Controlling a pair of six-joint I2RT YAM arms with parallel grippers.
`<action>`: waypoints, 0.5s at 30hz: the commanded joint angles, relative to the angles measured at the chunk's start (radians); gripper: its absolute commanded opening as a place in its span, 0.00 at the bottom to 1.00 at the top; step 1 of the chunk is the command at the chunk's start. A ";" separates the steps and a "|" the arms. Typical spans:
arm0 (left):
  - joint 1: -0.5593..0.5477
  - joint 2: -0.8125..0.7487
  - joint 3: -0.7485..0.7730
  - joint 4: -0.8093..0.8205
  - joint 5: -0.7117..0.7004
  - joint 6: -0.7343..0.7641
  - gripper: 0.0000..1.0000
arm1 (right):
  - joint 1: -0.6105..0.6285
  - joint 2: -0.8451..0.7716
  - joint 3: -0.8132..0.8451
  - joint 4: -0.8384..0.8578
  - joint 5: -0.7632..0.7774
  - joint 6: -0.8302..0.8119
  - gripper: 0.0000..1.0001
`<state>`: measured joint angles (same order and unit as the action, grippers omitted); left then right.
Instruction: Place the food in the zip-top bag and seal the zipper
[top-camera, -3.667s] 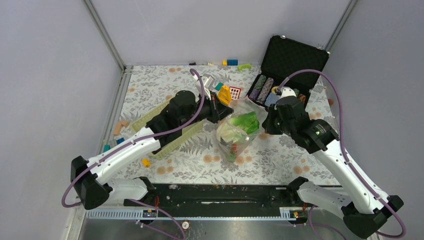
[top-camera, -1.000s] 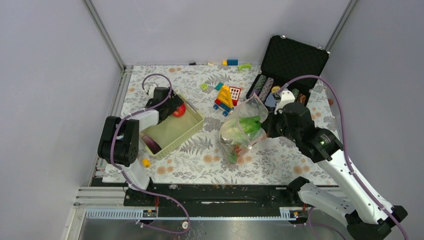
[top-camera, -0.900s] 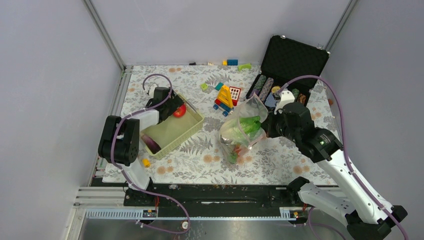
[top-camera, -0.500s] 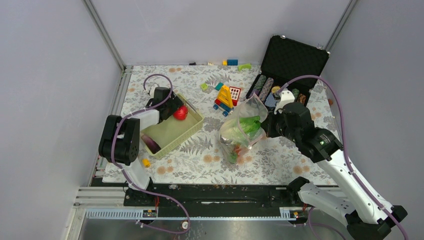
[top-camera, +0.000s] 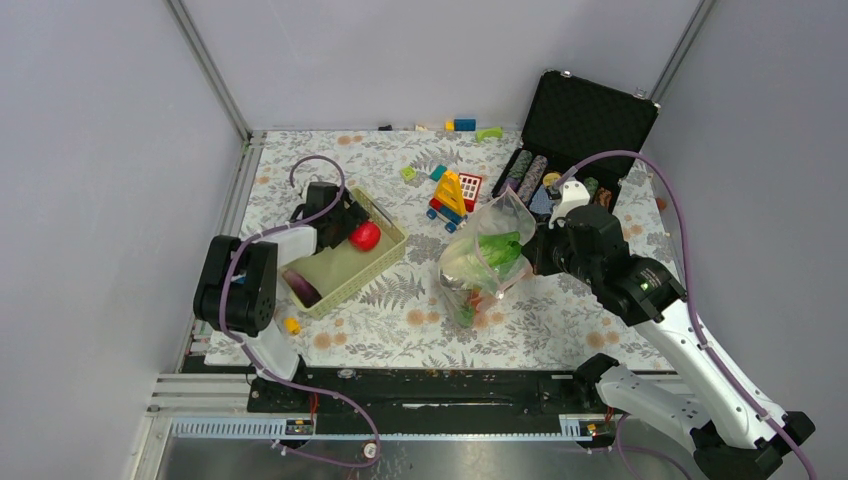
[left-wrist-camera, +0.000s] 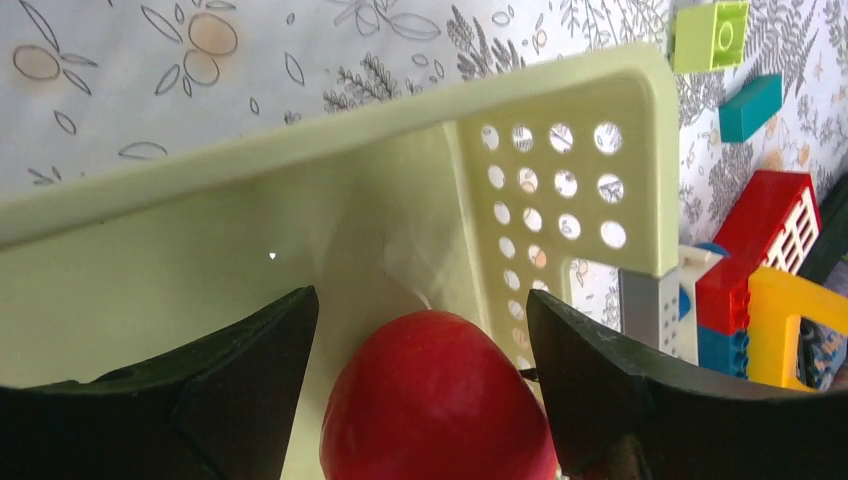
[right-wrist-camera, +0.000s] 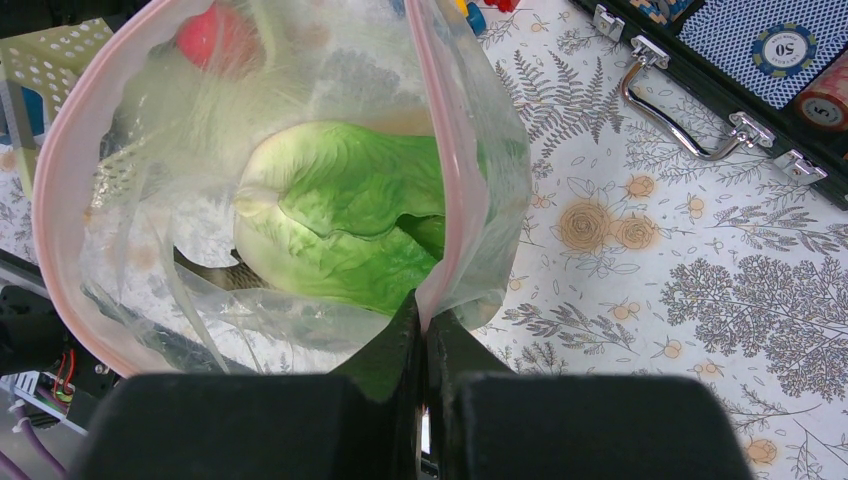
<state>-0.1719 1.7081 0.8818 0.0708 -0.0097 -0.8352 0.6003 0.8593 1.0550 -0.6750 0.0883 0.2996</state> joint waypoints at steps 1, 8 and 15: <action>0.004 -0.074 -0.028 0.023 0.066 0.026 0.78 | 0.002 -0.013 0.000 0.040 0.010 -0.002 0.00; -0.005 -0.101 -0.071 0.021 0.104 0.032 0.79 | 0.001 -0.010 0.000 0.040 0.011 0.002 0.00; -0.058 -0.093 -0.056 -0.007 0.095 0.064 0.81 | 0.002 -0.008 0.000 0.040 0.018 0.005 0.00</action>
<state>-0.1993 1.6428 0.8162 0.0578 0.0692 -0.8043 0.6003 0.8593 1.0550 -0.6750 0.0887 0.3031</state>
